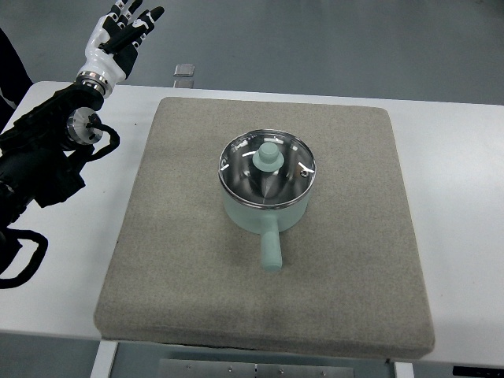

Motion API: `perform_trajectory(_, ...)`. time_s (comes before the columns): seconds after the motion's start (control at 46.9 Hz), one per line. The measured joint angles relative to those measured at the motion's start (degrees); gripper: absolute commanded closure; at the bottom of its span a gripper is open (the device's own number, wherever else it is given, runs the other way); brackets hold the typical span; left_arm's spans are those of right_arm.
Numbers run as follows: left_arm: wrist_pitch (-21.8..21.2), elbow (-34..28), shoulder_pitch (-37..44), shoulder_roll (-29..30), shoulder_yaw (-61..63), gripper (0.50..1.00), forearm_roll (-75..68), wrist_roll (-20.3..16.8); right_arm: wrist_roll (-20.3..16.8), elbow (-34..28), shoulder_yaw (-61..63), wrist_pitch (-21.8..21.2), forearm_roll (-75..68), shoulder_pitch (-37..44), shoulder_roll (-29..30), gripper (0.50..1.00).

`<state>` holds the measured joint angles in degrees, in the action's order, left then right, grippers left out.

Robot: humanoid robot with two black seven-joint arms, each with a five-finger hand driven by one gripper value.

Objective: Place lid left of pot with left hand

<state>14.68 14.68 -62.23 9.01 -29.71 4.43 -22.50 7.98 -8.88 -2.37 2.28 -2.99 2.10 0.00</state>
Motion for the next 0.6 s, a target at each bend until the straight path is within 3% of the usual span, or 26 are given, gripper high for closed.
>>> perform_trajectory(0.598,-0.67,0.49,-0.01,0.05,0.67,0.508,-0.78,-0.04,0.0,0.0,0.0,0.0,0.0,0.01,0.0,0.576)
